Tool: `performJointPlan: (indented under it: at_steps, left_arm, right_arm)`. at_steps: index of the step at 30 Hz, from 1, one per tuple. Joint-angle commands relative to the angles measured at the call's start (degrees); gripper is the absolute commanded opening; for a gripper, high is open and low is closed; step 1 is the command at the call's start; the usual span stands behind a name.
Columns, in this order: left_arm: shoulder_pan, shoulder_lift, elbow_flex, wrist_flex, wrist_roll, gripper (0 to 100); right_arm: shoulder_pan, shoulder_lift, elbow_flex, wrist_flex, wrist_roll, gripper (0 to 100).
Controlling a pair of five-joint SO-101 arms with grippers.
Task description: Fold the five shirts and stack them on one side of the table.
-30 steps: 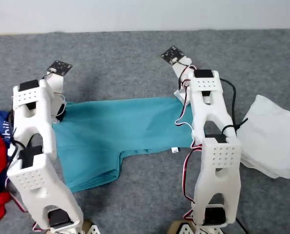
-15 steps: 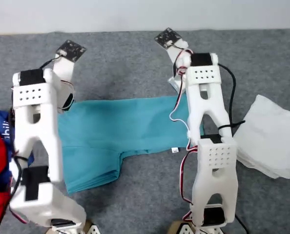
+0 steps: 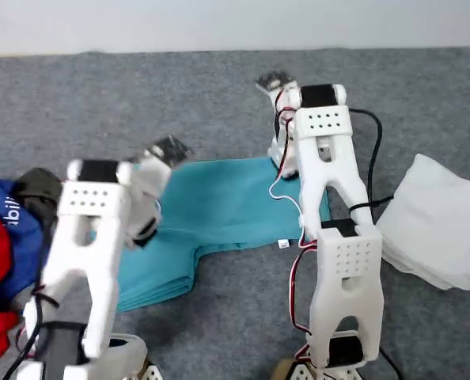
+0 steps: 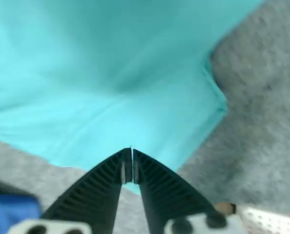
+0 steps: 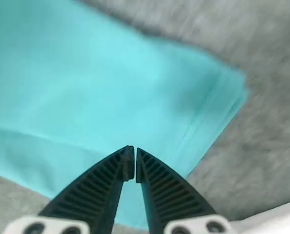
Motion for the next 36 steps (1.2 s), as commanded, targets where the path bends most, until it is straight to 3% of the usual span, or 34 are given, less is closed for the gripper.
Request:
performJointPlan:
  at_steps: [1,6,15,20,26,31,36]
  left_arm:
    - [3.25,-2.9,6.99,-3.78,0.35,1]
    - [4.57,-2.9,15.43,-9.67,0.35,1]
    - [2.81,-2.9,21.41,-11.34,-4.22,1]
    - [2.37,-3.87,21.14,-9.05,-7.03,1]
    - [0.88,-15.82,15.43,-4.92,-3.87,1]
    - [-8.7,-27.87,10.15,-2.29,-0.35,1]
    - [-27.34,-31.82,9.54,-2.46,-0.62,1]
  right_arm:
    - [-0.75,-4.7,4.48,2.15,-0.62,0.9]
    - [1.01,0.48,5.01,-3.47,-0.18,0.9]
    - [4.26,4.79,5.01,-8.92,-0.09,0.9]
    - [3.65,4.7,-0.26,-5.93,-0.18,0.9]
    - [0.57,4.7,-10.73,2.68,-0.18,0.9]
    - [-1.8,-0.04,-11.34,2.59,0.7,0.9]
    - [-8.22,-6.9,-5.27,2.68,6.59,0.9]
